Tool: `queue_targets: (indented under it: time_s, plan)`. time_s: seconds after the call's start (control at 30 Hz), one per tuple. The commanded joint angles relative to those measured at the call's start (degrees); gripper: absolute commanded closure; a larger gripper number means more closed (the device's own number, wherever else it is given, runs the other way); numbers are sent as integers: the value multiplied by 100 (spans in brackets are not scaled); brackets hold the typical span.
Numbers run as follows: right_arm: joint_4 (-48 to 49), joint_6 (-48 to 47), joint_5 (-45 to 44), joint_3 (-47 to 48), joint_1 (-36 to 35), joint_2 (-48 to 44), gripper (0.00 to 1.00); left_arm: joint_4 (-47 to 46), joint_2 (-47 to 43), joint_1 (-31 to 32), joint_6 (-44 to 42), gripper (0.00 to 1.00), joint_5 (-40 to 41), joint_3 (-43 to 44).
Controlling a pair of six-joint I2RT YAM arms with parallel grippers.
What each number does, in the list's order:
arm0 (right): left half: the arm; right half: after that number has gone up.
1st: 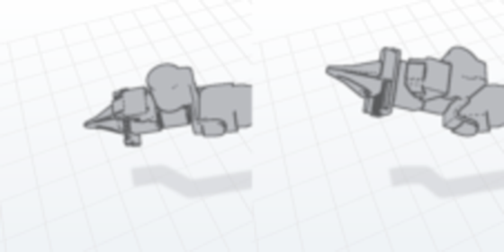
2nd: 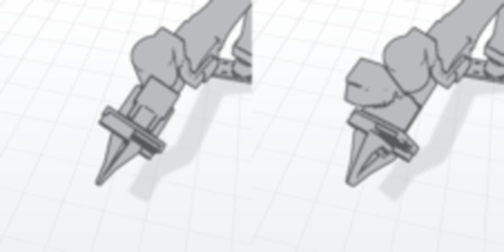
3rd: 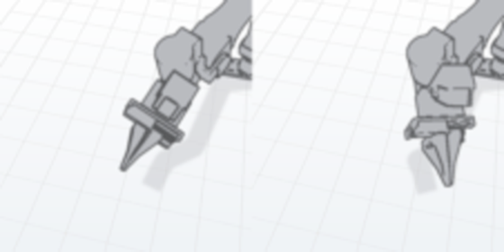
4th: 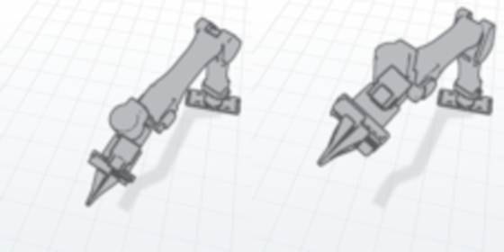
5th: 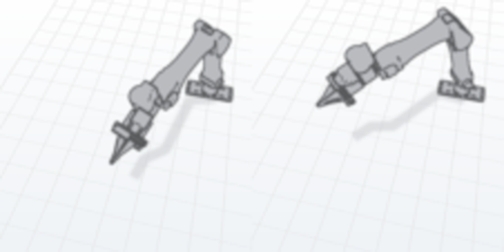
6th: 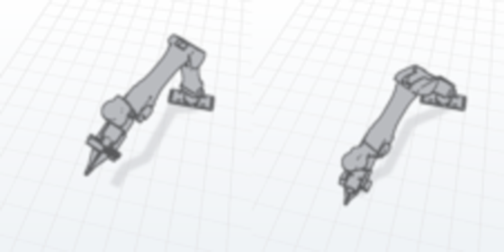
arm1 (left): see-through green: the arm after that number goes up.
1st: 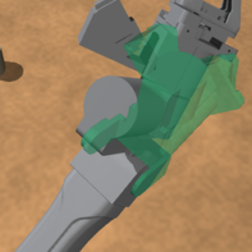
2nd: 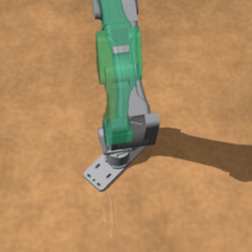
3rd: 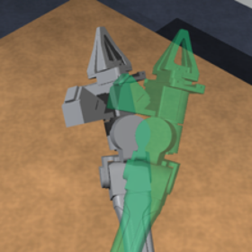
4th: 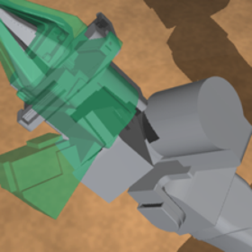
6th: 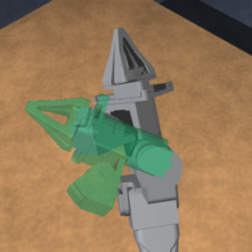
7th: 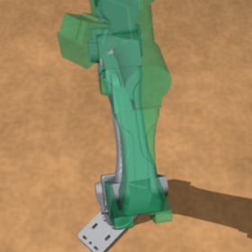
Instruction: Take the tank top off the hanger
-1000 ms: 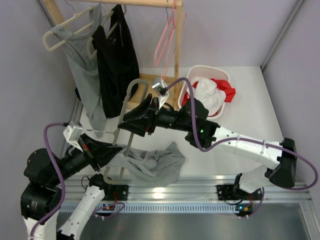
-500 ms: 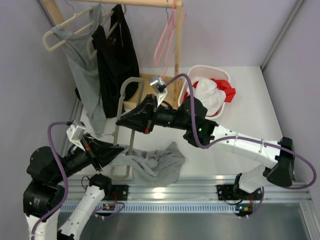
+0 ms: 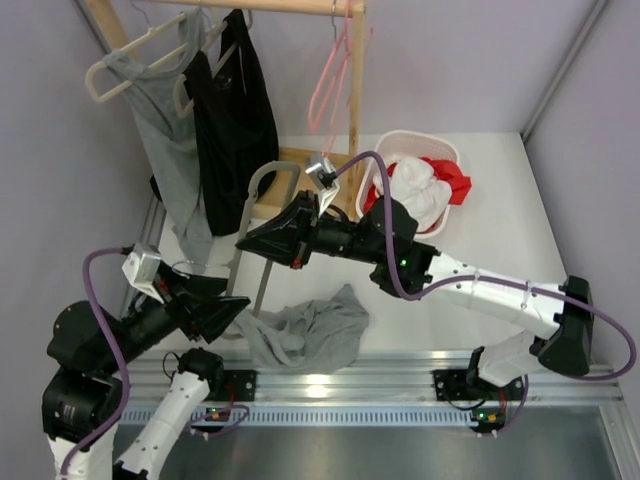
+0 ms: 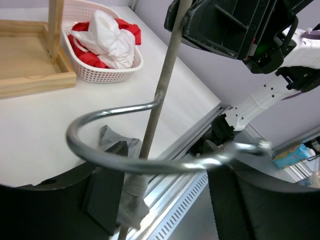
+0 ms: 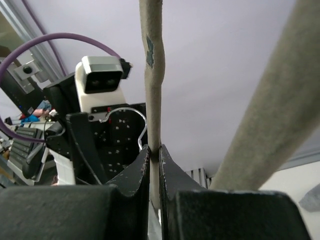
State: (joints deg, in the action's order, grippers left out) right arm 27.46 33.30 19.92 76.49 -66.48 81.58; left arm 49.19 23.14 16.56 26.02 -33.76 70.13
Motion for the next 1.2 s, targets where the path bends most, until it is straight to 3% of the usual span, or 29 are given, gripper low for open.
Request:
queue_targets:
  time_s: [0.0,0.1,0.73,0.83,0.97,1.13,1.17]
  plan:
    - [470,-78,-278,-151,21,-248,100,-305,-265,14,44,29,545,282]
    - [663,27,-305,-292,21,-274,100,-331,-380,14,-18,28,871,326]
    - [1235,572,-454,-477,21,-327,100,-709,-652,5,-141,43,809,-421]
    - [1218,616,-419,-468,21,-310,100,-840,-714,5,-132,48,853,-509]
    - [1393,774,-428,-582,21,-292,100,-999,-793,5,-89,63,976,-614]
    - [1446,871,-375,-591,12,-257,100,-1227,-854,5,-53,65,985,-737]
    - [1446,871,-375,-591,12,-257,100,-1262,-855,5,-53,71,994,-737]
